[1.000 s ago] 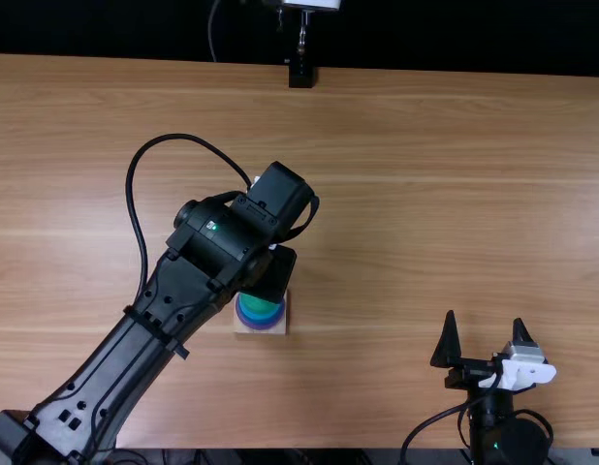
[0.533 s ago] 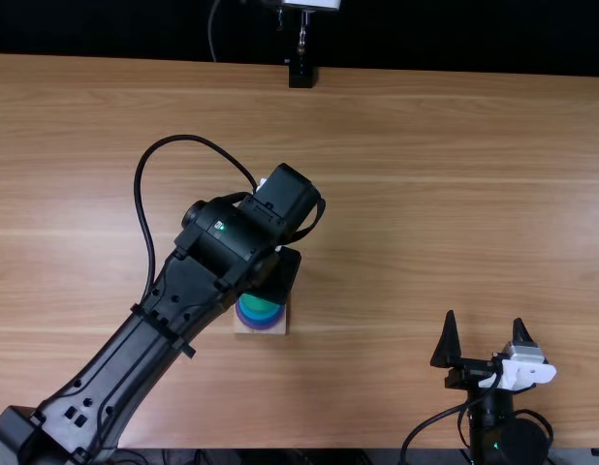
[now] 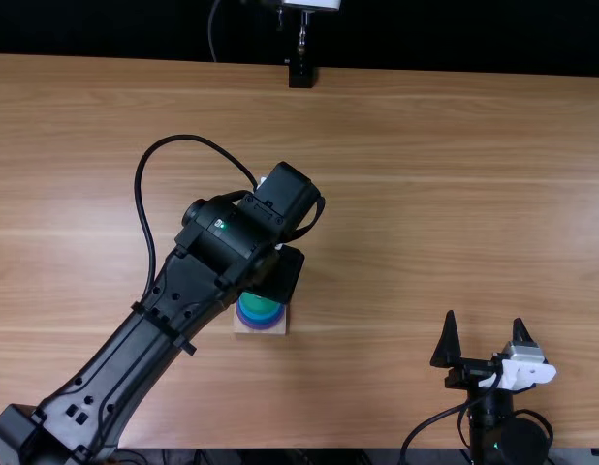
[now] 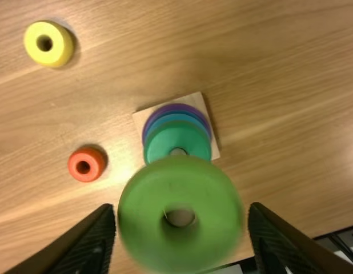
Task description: Build the Hanoi tower: stack the rings onto the peg from bottom to top in this color order: purple, dark blue, light blue, dark green, light green, yellow, orange.
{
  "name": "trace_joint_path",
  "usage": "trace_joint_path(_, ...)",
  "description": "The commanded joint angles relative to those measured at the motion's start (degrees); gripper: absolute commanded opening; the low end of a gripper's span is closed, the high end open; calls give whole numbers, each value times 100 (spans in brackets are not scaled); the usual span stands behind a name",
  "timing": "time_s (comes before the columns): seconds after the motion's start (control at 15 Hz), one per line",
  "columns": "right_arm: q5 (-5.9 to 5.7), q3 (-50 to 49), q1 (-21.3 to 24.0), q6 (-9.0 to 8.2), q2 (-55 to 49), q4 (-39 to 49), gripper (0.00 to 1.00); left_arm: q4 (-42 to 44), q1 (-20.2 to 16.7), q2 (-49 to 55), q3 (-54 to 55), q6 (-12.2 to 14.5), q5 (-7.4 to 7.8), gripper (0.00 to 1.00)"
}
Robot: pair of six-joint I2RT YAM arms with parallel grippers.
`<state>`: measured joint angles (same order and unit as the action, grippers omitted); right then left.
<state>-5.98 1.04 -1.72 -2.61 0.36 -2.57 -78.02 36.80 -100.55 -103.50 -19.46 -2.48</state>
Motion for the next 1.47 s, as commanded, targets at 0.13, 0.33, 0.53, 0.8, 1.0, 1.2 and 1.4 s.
trace_joint_path(0.13, 39, -42, 22, 19, -36, 19, 100, -3, -59, -87, -100, -15, 839, 100)
trace_joint_path(0.33, 39, -42, 22, 19, -36, 19, 100, 18, -226, -79, -117, 16, 712, 100)
trace_joint_path(0.53, 39, -42, 22, 19, -36, 19, 100, 29, -770, -105, -205, 80, 5, 100)
trace_joint_path(0.8, 39, -42, 22, 19, -36, 19, 100, 1558, -1315, -307, -65, 1324, -248, 100)
trace_joint_path(1.0, 39, -42, 22, 19, -36, 19, 100, 2064, -1834, -993, 137, 1799, -163, 100)
trace_joint_path(1.2, 39, -42, 22, 19, -36, 19, 100, 2296, -2247, -1370, 428, 1873, -121, 100)
trace_joint_path(1.4, 39, -42, 22, 19, -36, 19, 100, 3298, -2309, -1687, 858, 2474, -79, 100)
